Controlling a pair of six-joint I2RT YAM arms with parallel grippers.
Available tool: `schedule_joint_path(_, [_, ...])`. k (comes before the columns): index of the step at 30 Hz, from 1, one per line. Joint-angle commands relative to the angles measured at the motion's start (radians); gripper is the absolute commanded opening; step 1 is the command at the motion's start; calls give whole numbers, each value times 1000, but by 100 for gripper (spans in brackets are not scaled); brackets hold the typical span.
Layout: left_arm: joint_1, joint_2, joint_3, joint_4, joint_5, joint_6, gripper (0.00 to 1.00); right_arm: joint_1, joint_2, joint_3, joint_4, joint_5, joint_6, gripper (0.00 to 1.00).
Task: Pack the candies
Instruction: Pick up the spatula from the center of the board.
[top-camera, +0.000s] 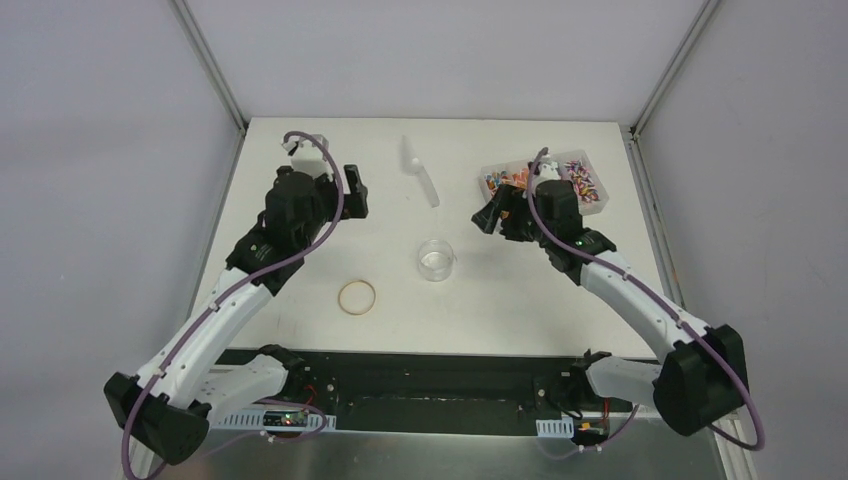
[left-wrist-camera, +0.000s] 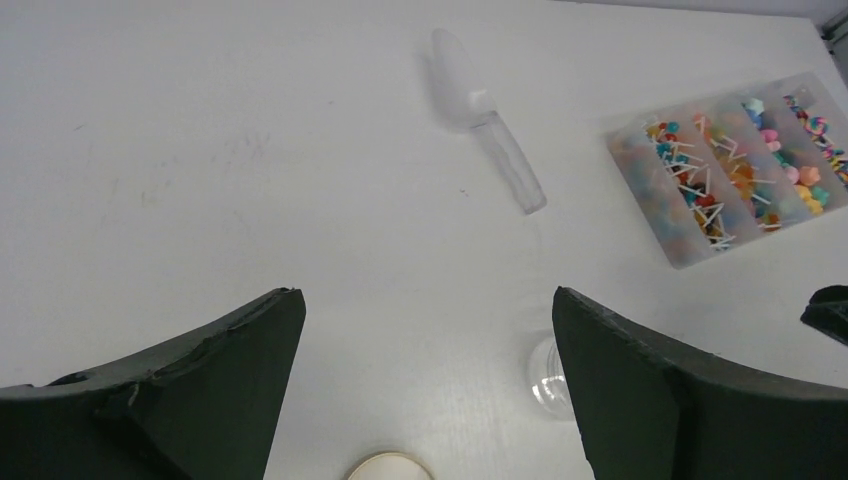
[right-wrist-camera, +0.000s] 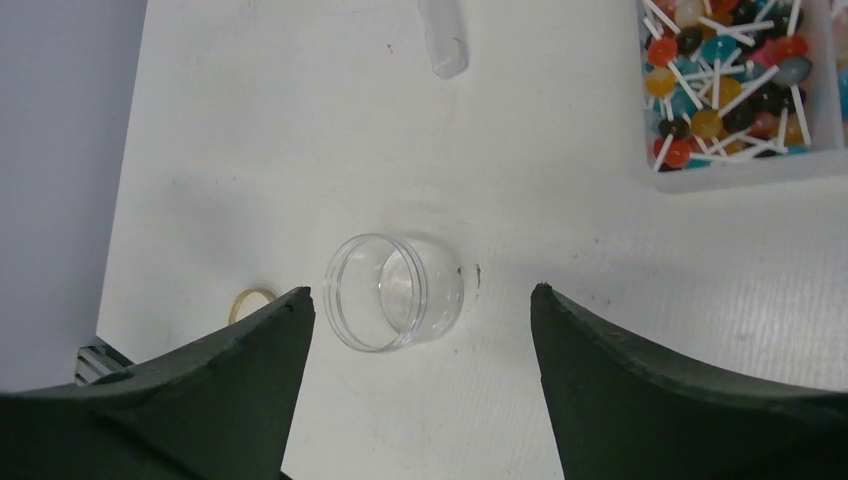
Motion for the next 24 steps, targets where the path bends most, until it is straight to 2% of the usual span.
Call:
schedule_joint_path(1, [1,-94,-113,-4,-168,38,99,34,93,132,136,24,-116,80])
schedule_joint_path(5, [1,-94,-155,-17,-242,41,99,69,229,202,197,87,-191,72])
schedule_joint_path(11, [1,-51,-119,-79,-182,58,98,116,430,316,269,140,-271,66])
schedule_joint_path(17, [1,-94,-131,-87,-245,70,97,153,662,478,224,218,-317,60])
schedule_joint_path(24, [1,-153,-142,-82,-281,72,96,200,860,642,180,300,-372,58])
